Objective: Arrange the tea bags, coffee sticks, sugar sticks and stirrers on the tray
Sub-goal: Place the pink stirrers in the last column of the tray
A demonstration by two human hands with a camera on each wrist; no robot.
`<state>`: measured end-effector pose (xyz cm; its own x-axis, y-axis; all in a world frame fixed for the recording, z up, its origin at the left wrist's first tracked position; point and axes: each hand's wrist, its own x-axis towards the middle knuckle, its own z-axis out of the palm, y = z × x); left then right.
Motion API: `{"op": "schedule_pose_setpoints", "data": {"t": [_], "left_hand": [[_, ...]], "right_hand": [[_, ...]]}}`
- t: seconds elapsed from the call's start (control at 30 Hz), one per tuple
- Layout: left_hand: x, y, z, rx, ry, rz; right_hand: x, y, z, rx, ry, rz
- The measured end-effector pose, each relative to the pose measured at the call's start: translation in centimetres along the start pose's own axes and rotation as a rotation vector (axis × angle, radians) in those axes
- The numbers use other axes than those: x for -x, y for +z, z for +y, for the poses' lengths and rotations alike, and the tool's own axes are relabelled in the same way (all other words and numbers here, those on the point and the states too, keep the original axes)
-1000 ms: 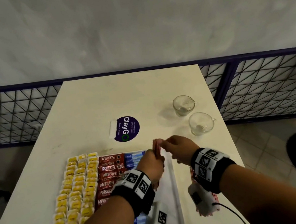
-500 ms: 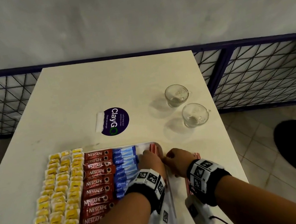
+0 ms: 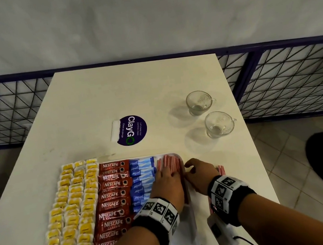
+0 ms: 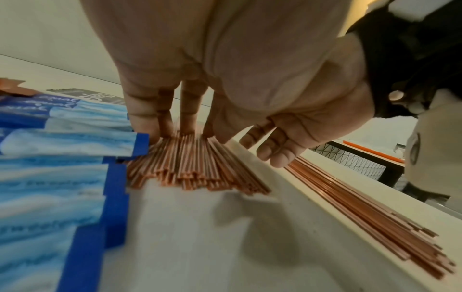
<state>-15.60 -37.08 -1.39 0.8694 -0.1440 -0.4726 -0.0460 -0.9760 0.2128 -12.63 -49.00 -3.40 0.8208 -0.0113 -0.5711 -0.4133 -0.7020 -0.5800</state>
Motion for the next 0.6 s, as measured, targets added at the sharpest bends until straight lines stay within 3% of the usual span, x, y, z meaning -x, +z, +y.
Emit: {"op": "schedule_pose_setpoints", "data": {"t": [0.6], "left_hand": [[-0.3,-0.6,0.2,0.024,0.024,0.032]], "right_hand": [[1.0,-1.2,0.0,0.078,-0.077,0.071]]}}
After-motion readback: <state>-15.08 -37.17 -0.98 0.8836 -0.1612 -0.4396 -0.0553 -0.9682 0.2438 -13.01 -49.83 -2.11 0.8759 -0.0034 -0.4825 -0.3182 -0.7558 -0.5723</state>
